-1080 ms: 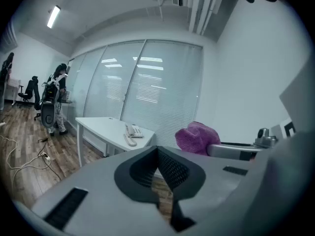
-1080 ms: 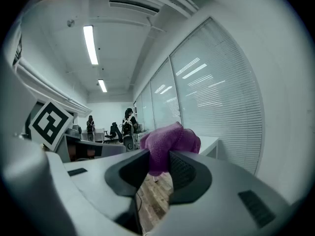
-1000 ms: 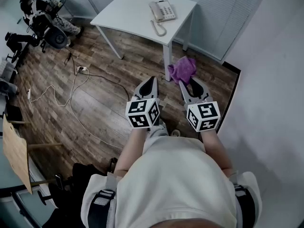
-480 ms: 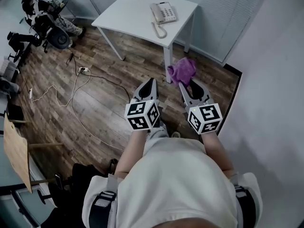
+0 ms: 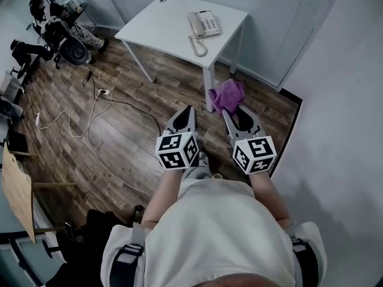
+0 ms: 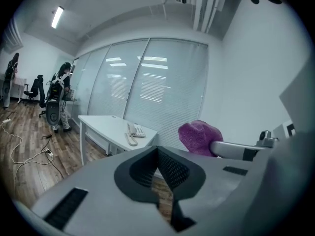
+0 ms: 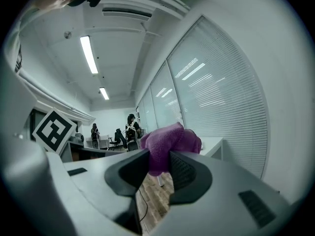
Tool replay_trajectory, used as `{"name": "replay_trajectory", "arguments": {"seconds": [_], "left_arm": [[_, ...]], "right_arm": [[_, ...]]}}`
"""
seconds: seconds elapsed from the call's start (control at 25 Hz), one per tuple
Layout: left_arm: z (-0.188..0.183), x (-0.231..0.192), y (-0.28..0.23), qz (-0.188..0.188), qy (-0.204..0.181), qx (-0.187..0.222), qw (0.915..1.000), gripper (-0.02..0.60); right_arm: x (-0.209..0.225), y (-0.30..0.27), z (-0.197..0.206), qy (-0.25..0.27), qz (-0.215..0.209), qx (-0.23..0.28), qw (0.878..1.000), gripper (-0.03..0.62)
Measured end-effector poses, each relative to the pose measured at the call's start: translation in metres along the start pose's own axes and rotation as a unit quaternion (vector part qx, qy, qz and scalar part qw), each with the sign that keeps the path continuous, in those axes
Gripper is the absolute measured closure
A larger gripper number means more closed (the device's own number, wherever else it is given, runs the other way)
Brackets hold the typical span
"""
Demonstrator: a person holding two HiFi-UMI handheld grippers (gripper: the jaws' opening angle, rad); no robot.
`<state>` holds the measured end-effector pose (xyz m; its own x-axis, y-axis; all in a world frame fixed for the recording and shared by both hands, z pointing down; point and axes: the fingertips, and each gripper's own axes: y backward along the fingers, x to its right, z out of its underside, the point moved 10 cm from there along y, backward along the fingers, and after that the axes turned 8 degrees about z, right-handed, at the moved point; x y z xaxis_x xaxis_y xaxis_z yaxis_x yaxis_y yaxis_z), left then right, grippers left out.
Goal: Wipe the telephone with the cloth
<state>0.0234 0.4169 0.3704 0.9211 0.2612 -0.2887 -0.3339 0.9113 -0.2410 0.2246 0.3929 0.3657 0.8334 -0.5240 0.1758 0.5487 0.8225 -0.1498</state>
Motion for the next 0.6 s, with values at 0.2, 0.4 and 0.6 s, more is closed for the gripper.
{"name": "replay_trajectory", "arguments": {"seconds": [0.2, 0.4, 0.6], "left_arm": [[-0.008, -0.001, -0.011, 0.005, -0.002, 0.002, 1.0000, 0.561], [-0.013, -0.015, -0.025, 0.003, 0.004, 0.000, 1.0000, 0.561], [-0.019, -0.040, -0.056, 0.000, 0.012, -0.002, 0.9999, 0.561]], "right_arm": [[0.007, -0.007, -0.004, -0.002, -0.001, -0.003, 1.000, 0.467], [0.008, -0.021, -0.007, 0.007, 0.002, -0.003, 1.000, 0.467], [0.020, -0.057, -0.003, 0.001, 0.010, -0.013, 1.000, 0.467]]}}
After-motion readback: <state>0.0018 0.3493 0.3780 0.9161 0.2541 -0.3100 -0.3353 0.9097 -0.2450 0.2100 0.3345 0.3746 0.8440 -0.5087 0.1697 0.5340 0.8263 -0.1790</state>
